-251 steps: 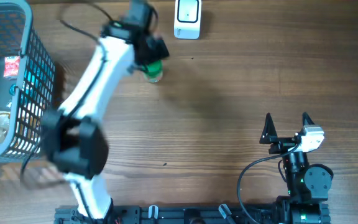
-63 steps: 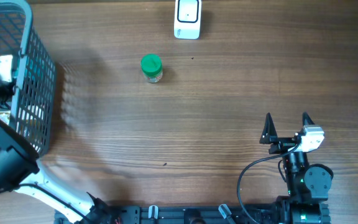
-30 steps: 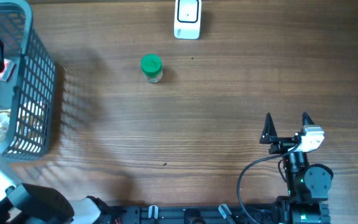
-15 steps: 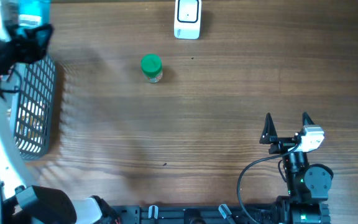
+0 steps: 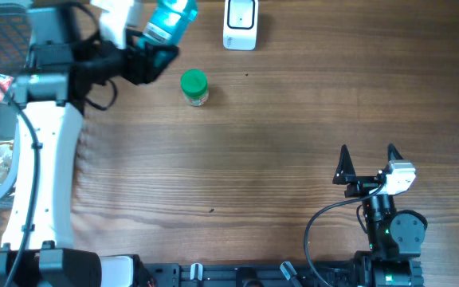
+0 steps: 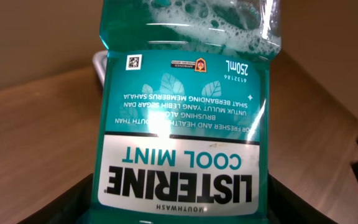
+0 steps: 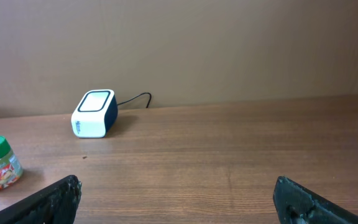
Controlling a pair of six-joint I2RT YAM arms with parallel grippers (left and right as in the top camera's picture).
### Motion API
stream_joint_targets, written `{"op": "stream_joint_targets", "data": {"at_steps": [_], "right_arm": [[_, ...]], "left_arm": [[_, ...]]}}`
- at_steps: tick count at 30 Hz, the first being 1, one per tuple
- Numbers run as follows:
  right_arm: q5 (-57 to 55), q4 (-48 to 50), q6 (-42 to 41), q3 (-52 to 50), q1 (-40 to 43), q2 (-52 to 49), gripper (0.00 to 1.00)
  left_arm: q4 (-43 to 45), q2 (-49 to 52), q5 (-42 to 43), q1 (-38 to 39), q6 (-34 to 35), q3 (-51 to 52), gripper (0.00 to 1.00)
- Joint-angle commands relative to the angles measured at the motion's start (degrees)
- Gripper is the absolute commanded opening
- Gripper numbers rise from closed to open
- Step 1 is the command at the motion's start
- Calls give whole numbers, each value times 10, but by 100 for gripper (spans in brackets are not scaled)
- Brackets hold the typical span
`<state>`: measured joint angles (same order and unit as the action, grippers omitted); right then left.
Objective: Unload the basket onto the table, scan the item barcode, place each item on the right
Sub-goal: 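Lift the Listerine bottle out and carry it toward the scanner, then lay the bottle on the table and release it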
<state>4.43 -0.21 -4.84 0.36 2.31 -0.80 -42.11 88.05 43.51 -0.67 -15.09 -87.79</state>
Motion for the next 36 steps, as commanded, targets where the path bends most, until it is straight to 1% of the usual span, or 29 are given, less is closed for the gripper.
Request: {"op": "stream_joint_targets", "data": {"at_steps": [1,7,9,14,16,18,21,24,27,30,33,35,36], "right_arm": [[-6,2,3,0,2,0,100],[-6,2,3,0,2,0,100],[-6,2,3,0,2,0,100],[-6,2,3,0,2,0,100],[-6,2,3,0,2,0,100],[-6,2,3,0,2,0,100],[-6,2,3,0,2,0,100],[-6,2,3,0,2,0,100],[-6,2,3,0,2,0,100],[-6,2,3,0,2,0,100],[-6,2,3,0,2,0,100],[-6,2,3,0,2,0,100],[-6,2,3,0,2,0,100]], "left_arm": [[-20,1,-36,61,-21,-3,65],[-40,37,-54,148,-27,-2,65],[-47,63,-62,183,-27,-2,66],[-52,147,-139,240,-27,-2,65],[-56,172,-156,247,-26,-2,66],[-67,208,-195,252,-27,-2,66],[-75,244,-215,253,-27,3,66],[-50,269,-219,253,-26,38,67],[-7,271,-219,258,-24,79,69],[3,271,-219,263,-24,103,70],[4,271,-219,266,-25,113,75],[3,270,-219,269,-24,114,77],[3,270,-217,271,-25,114,80]]}}
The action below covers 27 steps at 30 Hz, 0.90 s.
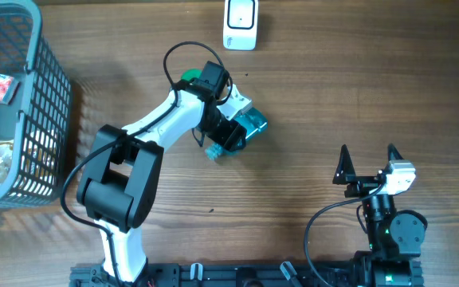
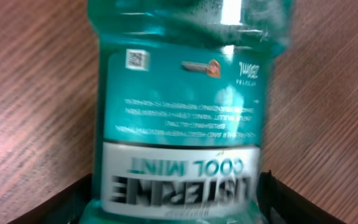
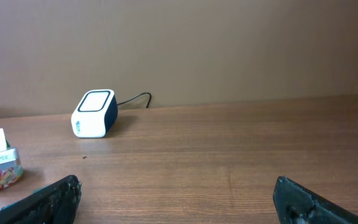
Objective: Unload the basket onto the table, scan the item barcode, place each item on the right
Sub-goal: 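Lay the bottle on the table and release it, then move the left gripper back into the basket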
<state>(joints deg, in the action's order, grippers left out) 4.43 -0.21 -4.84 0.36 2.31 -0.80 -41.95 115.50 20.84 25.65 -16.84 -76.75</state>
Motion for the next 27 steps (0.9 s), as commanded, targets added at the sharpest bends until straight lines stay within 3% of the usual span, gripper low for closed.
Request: {"op": "stream_joint_targets", "data": {"at_steps": [1,2,4,7,10,12,15,17,21,24,27], "right_arm": [[-6,2,3,0,2,0,100],[-6,2,3,0,2,0,100],[-6,2,3,0,2,0,100],[-6,2,3,0,2,0,100],[-6,2,3,0,2,0,100],[-6,2,3,0,2,0,100],[-6,2,3,0,2,0,100],[-6,2,3,0,2,0,100],[-6,2,3,0,2,0,100],[-6,2,3,0,2,0,100],[-6,2,3,0,2,0,100]], "left_arm": [[2,-4,10,9,-7,3,83],[2,-5,9,10,-7,3,85],[0,-9,9,11,-7,3,100],[-34,-41,10,11,9,-12,100],[-136,-141,4,11,12,-91,100],[-175,-209,-47,7,18,-144,100],[-183,-318,-186,-29,75,-202,100],[-174,-374,-243,-95,109,-216,100],[-175,-421,-236,-344,193,-216,100],[-175,-398,-159,-541,300,-216,100],[-168,-348,-98,-642,327,-216,100]]}}
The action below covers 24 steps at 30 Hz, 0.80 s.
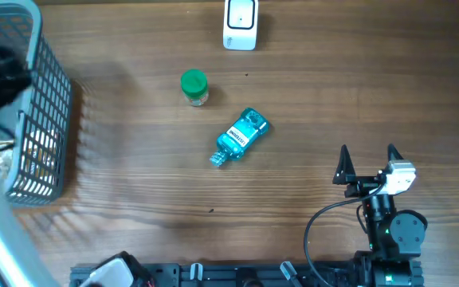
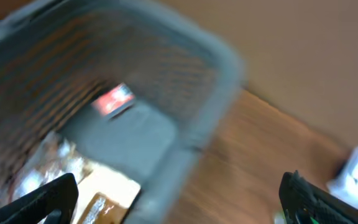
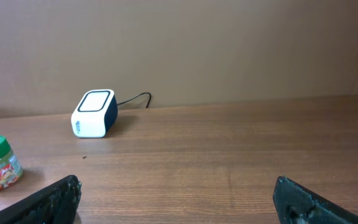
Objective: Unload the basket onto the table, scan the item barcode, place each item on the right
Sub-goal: 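Move the left gripper back into the basket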
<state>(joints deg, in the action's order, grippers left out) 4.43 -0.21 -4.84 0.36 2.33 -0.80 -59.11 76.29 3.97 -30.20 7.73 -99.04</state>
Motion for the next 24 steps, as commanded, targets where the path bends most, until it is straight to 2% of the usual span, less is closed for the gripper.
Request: {"op": "stream_joint_targets", "data": {"at_steps": [1,5,9,15,24], "right_arm": [[-6,2,3,0,2,0,100],[-6,2,3,0,2,0,100],[-6,2,3,0,2,0,100],[-6,2,3,0,2,0,100],[-6,2,3,0,2,0,100]], "left_arm": [[8,67,64,-95,82,7,100],[43,159,16,-98,110,8,100],[127,266,-23,-90,150,8,100],[235,409,-95,-65,155,8,100],[359,499,-166,-26,173,8,100]]}}
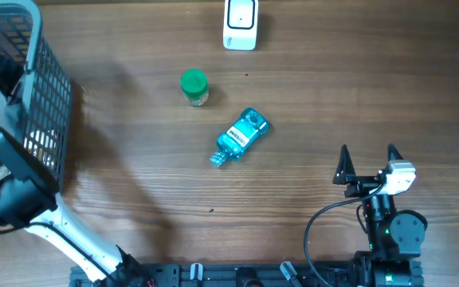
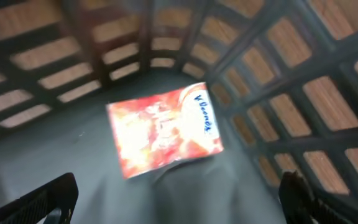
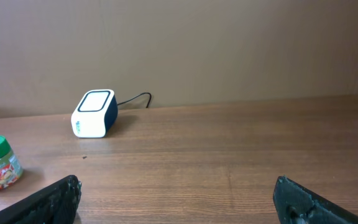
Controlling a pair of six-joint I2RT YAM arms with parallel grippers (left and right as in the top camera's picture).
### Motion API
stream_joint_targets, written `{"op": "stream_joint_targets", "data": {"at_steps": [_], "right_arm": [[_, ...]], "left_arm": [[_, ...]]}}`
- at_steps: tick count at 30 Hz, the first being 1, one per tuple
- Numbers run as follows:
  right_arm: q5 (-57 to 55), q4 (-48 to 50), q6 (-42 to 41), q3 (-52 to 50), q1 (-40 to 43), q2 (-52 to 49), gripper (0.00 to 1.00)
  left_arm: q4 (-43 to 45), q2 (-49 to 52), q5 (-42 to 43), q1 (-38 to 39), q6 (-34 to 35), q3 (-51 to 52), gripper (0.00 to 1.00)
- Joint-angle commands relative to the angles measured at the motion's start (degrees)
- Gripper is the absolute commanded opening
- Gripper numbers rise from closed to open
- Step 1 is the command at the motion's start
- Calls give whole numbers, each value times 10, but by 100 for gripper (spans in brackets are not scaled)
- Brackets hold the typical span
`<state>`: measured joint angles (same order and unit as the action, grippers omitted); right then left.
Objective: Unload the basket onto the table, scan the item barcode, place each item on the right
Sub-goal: 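Move the left gripper back into the basket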
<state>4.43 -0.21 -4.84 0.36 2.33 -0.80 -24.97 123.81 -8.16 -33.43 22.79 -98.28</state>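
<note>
My left gripper (image 2: pixel 179 208) is open, down inside the grey mesh basket (image 1: pixel 48 88). It hangs over a red-orange tissue pack (image 2: pixel 165 127) that lies on a dark grey item (image 2: pixel 241 186). The white barcode scanner (image 1: pixel 240 24) stands at the table's back edge and shows in the right wrist view too (image 3: pixel 94 114). A teal mouthwash bottle (image 1: pixel 241 137) lies on its side mid-table. A green-lidded jar (image 1: pixel 194 86) stands behind it. My right gripper (image 1: pixel 366 163) rests open at the front right, holding nothing.
The basket's mesh walls (image 2: pixel 278 81) close in around my left gripper. My left arm (image 1: pixel 10 183) runs along the table's left side. The scanner's cable (image 3: pixel 135 99) trails toward the back wall.
My left gripper was above the basket's rim, looking in. Now it is low inside the basket, close over the tissue pack. Bottle, jar and right arm have not moved.
My left gripper held the mouthwash bottle up at the back left, near the scanner. Then it had the bottle low over the middle of the table. After that the bottle lay there alone and the gripper was open at the basket, where it is now inside.
</note>
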Motion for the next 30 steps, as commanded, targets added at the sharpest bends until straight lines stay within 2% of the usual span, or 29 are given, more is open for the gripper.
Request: {"op": "stream_joint_targets", "data": {"at_steps": [1,19,22,25,26,27,30], "right_arm": [[-6,2,3,0,2,0,100],[-6,2,3,0,2,0,100],[-6,2,3,0,2,0,100],[-6,2,3,0,2,0,100],[-6,2,3,0,2,0,100],[-6,2,3,0,2,0,100],[-6,2,3,0,2,0,100]], "left_arm": [[23,30,-52,7,33,0,100],[132,114,-67,7,36,0,100],[130,114,-67,7,36,0,87],[122,114,-67,7,36,0,61],[115,114,-67,7,36,0,50],[110,114,-67,7,36,0,48],[86,111,-67,7,36,0,52]]}}
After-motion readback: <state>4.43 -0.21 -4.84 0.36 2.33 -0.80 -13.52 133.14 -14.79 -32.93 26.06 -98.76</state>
